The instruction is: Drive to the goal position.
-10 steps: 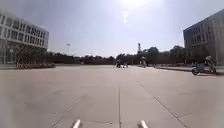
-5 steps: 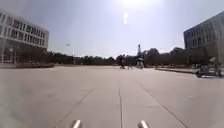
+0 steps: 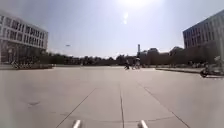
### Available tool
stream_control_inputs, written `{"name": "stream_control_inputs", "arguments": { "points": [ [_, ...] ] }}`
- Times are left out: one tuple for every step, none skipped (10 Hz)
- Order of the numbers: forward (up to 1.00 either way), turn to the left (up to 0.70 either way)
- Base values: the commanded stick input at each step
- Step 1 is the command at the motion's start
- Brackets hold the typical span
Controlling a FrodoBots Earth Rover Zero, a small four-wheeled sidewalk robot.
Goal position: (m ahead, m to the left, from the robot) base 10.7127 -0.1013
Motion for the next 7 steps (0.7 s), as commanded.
{"name": "stream_control_inputs", "arguments": {
  "points": [
    [0.7,0.0],
    [0.7,0.0],
    [0.7,0.0],
    [0.7,0.0],
    [0.7,0.0],
    [0.7,0.0],
    [0.7,0.0]
  ]
}}
